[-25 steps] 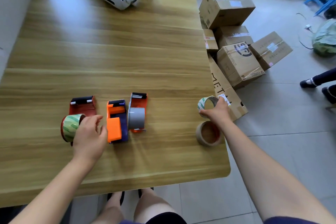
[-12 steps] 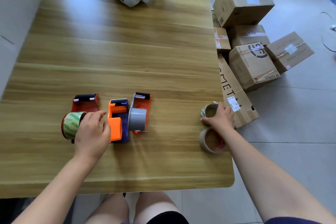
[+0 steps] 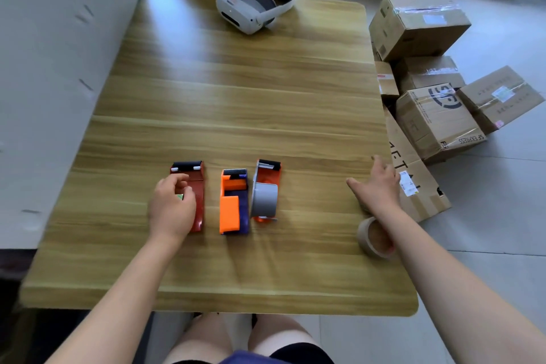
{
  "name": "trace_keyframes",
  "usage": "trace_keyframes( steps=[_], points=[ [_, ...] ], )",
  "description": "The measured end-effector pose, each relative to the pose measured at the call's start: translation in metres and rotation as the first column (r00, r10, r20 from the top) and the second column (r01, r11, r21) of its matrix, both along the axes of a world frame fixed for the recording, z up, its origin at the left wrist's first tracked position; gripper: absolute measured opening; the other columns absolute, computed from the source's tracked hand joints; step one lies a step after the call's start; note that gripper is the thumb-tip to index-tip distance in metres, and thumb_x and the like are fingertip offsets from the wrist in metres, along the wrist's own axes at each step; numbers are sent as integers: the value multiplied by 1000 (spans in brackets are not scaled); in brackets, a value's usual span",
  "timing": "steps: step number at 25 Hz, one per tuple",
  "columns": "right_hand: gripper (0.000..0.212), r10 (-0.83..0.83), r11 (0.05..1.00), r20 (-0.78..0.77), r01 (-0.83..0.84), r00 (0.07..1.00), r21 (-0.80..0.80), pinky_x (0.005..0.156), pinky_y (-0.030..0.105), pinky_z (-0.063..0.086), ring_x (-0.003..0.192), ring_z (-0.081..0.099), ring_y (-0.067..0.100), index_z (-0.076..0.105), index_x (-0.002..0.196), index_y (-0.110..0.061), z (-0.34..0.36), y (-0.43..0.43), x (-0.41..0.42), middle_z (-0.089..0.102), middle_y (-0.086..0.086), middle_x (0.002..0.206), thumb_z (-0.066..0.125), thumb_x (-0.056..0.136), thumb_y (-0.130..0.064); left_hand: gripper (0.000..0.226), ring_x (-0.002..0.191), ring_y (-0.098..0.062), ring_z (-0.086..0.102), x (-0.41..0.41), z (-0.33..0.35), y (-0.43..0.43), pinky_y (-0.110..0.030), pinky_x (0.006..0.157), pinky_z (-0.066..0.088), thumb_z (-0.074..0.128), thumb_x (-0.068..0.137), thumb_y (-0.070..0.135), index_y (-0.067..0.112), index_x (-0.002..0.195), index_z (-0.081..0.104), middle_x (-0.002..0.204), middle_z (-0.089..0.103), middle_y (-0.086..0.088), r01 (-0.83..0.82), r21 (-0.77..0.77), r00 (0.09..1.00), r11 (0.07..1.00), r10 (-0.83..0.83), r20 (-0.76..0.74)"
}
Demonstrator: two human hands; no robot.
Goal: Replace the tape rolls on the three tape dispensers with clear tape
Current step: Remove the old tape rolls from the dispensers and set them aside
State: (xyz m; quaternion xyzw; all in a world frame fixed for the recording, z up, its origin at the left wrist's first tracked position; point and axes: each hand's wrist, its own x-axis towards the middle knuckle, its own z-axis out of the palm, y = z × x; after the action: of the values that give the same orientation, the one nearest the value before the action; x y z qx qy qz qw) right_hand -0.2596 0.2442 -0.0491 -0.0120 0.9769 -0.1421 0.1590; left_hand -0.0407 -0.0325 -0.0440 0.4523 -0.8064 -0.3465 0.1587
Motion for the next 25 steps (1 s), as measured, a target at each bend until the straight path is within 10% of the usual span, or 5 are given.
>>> trace_keyframes(
  steps=[12,25],
  points=[
    [45,134,904,-21,-131,991,-407,89,20,35,112,54,22,58,118,-8,35,-168,144,58,11,118,72,76,-17,34,93,-22,57,64,-3,-89,-34,85,47,64,85,16,1,114,59,108,64,-16,21,348,997,937,-44,61],
    [96,521,837,317,-401,793,-373,110,24,26,137,34,19,28,146,-14,7,-239,193,35,5,150,82,67,-16,13,76,-13,56,60,-32,-84,-29,68,42,50,92,5,13,89,61,81,63,2,97,828,995,552,-86,-60]
  ],
)
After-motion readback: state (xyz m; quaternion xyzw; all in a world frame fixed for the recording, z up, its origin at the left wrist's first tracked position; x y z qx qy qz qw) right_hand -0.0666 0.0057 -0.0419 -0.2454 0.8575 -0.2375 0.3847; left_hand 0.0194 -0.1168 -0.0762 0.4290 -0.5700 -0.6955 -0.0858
